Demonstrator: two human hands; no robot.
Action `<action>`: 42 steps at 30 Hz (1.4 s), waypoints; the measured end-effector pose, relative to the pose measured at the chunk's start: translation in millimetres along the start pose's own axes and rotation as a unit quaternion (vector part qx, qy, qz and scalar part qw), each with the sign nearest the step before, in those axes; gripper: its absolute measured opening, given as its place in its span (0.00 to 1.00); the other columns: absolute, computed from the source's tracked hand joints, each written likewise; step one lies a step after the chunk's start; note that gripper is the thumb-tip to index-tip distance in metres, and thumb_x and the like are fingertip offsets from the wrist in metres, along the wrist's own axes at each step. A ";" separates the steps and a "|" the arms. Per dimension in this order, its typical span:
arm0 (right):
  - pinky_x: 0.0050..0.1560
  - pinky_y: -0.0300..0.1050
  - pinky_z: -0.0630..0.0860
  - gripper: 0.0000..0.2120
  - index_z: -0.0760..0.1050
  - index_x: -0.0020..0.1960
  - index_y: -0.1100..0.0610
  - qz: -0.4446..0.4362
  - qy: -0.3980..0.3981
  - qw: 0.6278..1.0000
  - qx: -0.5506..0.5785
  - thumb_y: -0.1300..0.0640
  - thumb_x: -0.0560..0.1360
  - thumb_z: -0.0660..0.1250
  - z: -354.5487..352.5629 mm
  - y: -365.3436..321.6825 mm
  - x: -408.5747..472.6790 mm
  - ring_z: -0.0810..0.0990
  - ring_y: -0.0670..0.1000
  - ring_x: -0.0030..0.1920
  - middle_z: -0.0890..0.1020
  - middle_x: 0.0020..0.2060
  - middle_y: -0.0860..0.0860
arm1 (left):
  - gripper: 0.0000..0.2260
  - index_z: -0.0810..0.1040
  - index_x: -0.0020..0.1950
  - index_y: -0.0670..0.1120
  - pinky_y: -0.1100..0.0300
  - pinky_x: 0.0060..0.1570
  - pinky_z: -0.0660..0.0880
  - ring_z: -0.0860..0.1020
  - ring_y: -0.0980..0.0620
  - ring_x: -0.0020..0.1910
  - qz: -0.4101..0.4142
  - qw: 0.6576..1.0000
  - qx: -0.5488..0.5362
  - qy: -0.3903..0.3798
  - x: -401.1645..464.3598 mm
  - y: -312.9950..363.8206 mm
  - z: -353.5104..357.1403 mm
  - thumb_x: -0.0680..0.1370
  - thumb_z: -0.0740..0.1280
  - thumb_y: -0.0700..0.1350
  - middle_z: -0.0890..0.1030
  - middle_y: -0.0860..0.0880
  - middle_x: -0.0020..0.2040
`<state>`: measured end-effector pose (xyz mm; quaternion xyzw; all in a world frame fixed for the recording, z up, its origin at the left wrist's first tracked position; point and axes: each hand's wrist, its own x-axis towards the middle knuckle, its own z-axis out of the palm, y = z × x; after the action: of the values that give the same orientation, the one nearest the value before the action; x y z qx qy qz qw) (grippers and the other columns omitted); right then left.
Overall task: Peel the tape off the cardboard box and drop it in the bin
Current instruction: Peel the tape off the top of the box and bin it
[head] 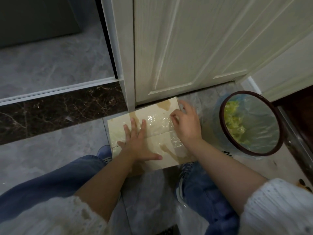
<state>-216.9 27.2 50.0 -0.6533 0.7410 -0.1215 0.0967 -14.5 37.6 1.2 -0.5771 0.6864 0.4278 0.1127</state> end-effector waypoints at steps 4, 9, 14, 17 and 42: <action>0.58 0.52 0.75 0.03 0.81 0.46 0.60 -0.024 -0.006 1.000 0.000 0.61 0.76 0.69 2.3 2.7 8.6 0.71 0.55 0.64 0.74 0.65 0.53 | 0.66 0.19 0.65 0.73 0.20 0.70 0.46 0.24 0.39 0.76 0.017 1.000 -0.003 0.004 -2.0 -1.8 -0.1 0.59 0.77 0.72 0.16 0.54 0.73; 0.56 0.42 0.71 0.04 0.79 0.50 0.59 -0.044 0.008 0.999 0.021 0.63 0.78 0.66 1.5 1.6 6.6 0.70 0.52 0.57 0.77 0.53 0.51 | 0.60 0.23 0.63 0.80 0.20 0.70 0.46 0.24 0.37 0.75 0.041 0.999 0.010 0.000 -2.7 -1.1 -2.0 0.61 0.76 0.72 0.17 0.53 0.73; 0.53 0.41 0.66 0.02 0.77 0.49 0.59 -0.031 0.000 0.998 0.063 0.63 0.78 0.65 -1.1 7.5 3.1 0.71 0.54 0.54 0.77 0.49 0.53 | 0.59 0.23 0.63 0.80 0.20 0.69 0.47 0.24 0.37 0.75 0.036 0.999 0.020 0.009 -1.6 -1.1 0.4 0.61 0.76 0.73 0.17 0.52 0.73; 0.51 0.45 0.69 0.03 0.76 0.48 0.58 -0.050 -0.015 0.997 0.065 0.61 0.80 0.64 -7.3 12.4 1.1 0.71 0.54 0.52 0.78 0.47 0.52 | 0.60 0.24 0.64 0.79 0.19 0.69 0.47 0.24 0.37 0.75 0.034 0.999 0.018 0.010 -0.2 -0.7 0.9 0.61 0.76 0.73 0.17 0.52 0.73; 0.73 0.41 0.66 0.26 0.72 0.71 0.61 -0.045 -0.049 0.997 0.036 0.70 0.74 0.70 -18.4 17.5 -6.9 0.67 0.49 0.70 0.52 0.80 0.52 | 0.59 0.27 0.68 0.78 0.20 0.69 0.47 0.25 0.36 0.76 0.046 0.999 0.010 0.015 -0.1 -0.9 2.7 0.63 0.77 0.71 0.18 0.52 0.74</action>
<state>-238.1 37.1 62.0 -0.6870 0.7005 -0.1206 0.1508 -14.6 39.6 -0.7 -0.5500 0.7180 0.4173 0.0883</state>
